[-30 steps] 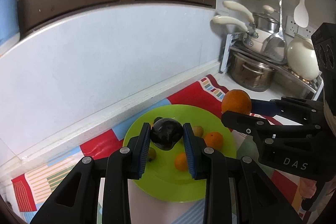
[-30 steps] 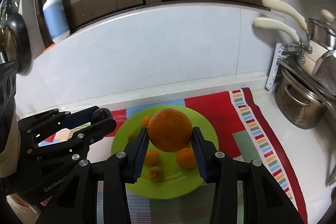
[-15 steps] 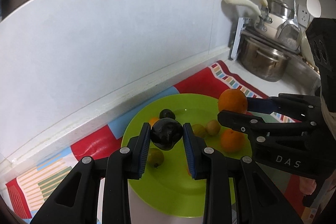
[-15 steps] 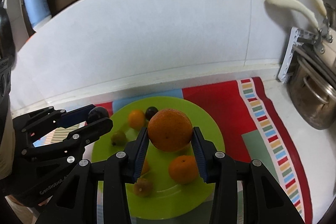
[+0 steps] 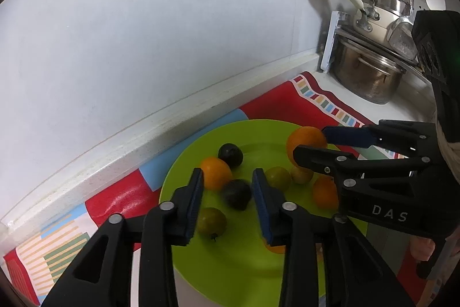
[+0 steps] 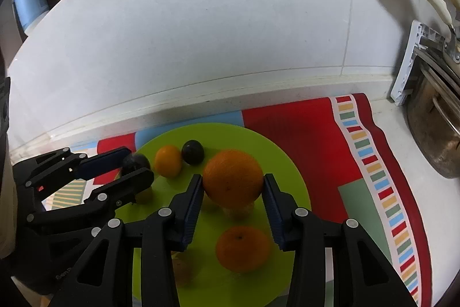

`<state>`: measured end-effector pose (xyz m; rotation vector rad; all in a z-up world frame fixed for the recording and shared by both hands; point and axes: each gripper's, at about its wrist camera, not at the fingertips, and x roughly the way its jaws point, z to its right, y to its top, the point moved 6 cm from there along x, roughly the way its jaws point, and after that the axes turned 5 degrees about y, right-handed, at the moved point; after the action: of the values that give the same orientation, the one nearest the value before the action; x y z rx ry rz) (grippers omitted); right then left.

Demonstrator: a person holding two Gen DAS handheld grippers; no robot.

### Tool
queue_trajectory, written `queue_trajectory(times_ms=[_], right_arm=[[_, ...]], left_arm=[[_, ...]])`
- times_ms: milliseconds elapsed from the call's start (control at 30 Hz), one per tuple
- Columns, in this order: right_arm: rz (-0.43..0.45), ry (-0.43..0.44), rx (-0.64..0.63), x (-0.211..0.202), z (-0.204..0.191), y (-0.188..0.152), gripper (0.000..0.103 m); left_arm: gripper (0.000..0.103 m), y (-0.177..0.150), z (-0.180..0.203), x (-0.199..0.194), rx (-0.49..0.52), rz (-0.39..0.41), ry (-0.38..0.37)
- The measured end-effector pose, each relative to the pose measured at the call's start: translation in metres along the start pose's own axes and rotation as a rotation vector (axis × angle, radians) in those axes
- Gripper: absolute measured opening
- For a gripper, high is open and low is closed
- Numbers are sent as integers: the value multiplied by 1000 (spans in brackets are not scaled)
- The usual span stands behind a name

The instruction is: Organize fruits

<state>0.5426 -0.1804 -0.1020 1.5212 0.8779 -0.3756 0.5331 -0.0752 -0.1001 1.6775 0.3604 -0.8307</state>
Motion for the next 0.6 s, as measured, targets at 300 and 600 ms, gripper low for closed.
queue_trajectory(times_ms=[300, 600], right_arm=[[45, -24, 10, -26, 2, -1, 52], [104, -23, 12, -72, -13, -11, 52]], left_arm=[[38, -2, -7, -25, -37, 19, 38], [45, -2, -4, -78, -55, 88, 68]])
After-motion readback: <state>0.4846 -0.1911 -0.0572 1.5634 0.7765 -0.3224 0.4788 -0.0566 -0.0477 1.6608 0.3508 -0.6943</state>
